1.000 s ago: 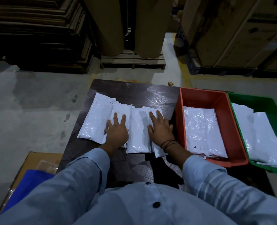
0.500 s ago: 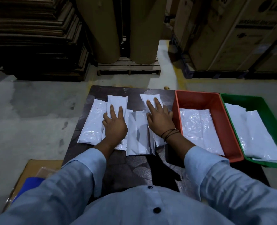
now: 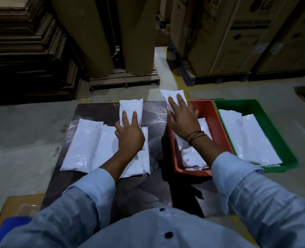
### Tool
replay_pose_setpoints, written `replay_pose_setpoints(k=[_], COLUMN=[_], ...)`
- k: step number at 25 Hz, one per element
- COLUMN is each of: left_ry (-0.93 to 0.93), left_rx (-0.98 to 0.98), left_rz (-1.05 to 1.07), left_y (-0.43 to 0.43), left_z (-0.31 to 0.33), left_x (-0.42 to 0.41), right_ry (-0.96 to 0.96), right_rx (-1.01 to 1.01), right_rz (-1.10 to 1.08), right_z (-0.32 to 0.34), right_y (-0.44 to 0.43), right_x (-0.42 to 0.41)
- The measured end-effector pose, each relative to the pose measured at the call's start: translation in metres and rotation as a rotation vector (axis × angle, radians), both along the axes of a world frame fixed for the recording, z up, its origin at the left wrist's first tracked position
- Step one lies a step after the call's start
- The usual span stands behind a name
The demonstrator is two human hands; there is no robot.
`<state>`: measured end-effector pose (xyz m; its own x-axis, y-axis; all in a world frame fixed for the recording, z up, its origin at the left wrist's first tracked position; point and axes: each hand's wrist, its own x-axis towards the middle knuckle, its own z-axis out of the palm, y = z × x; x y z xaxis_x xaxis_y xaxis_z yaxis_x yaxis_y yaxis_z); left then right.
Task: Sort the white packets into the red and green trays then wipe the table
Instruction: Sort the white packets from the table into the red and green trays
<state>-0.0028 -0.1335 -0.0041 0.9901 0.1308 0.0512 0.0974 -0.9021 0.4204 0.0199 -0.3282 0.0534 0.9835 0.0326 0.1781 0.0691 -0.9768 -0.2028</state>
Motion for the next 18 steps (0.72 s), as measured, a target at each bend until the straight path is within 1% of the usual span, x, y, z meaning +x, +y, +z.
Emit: replay_pose_setpoints(k=[6,9,11,13,15,18], left_ry=[-0.005,-0.003,-0.003,0.004,0.018,0.029], left_rx=[-0.029,-0.035,-0.031,-0.005,0.029,0.033], left_rz=[-0.02,-0.025,-0.012,-0.016,-0.002,0.032], left_y=[-0.071,-0.1,-0.116,-0.128,-0.134,-0.136], left_z=[0.027,0.033,0.033,0.032,0.032,0.034], left_x=[0.0,-0.002,-0.003,-0.006,-0.008,-0.012], right_ry=[0.045,0.116,0.165,0.171,0.173,0.233], right_rx=[0.008,0.016,-0.021,-0.059,-0.085,-0.111], right_rz=[-0.074,-0.093,-0.1,-0.106,-0.097,-0.092], right_z=[-0.015,-0.03,-0.041,-0.051,-0.06,-0.076], right_y=[-0.088,-0.113,-0.119,-0.116,-0.109,-0.107], right_x=[0.0,-0.007,-0.011,-0.013,-0.014,-0.016])
